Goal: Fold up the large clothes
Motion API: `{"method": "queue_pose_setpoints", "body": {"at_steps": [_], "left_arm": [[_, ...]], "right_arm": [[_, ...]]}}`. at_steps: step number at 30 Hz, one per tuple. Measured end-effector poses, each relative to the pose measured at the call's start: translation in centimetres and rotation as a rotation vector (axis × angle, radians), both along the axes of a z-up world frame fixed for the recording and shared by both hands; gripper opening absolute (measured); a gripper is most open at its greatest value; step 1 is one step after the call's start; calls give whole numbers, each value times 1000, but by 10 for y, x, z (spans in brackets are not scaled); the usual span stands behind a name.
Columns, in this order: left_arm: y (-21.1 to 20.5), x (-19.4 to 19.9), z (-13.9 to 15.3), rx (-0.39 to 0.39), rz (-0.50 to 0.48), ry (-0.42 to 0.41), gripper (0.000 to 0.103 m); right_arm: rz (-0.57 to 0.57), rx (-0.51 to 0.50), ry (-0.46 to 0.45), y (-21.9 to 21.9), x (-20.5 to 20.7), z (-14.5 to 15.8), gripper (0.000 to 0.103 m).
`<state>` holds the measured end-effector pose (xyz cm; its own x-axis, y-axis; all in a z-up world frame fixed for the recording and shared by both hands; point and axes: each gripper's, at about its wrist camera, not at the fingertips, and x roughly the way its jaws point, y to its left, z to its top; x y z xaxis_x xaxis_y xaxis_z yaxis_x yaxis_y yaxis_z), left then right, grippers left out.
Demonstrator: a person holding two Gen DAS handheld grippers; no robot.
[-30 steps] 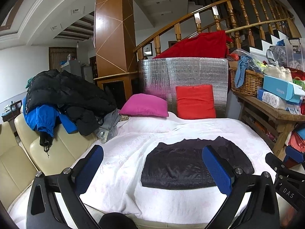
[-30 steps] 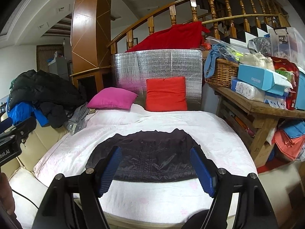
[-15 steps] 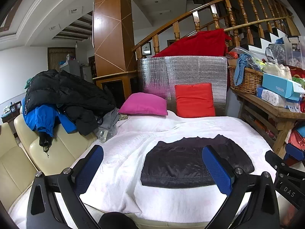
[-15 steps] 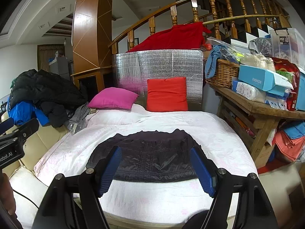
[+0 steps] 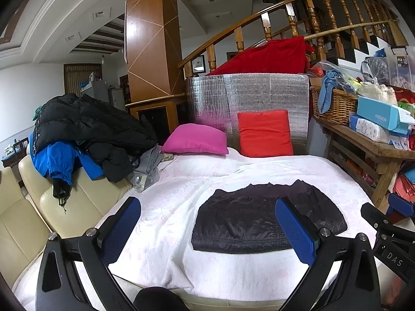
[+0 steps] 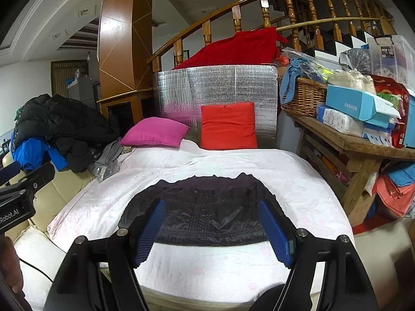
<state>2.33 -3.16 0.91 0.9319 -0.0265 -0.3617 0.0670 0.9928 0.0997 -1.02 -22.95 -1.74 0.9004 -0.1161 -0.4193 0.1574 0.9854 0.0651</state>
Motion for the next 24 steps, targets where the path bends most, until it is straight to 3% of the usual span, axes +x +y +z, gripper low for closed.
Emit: {"method": "queue_pose_setpoints", "body": {"at_steps": [24], "left_arm": [[2,11,-1,-6,6,16,103]], "right_arm": [[16,-10,15,6,20,0,78]]}}
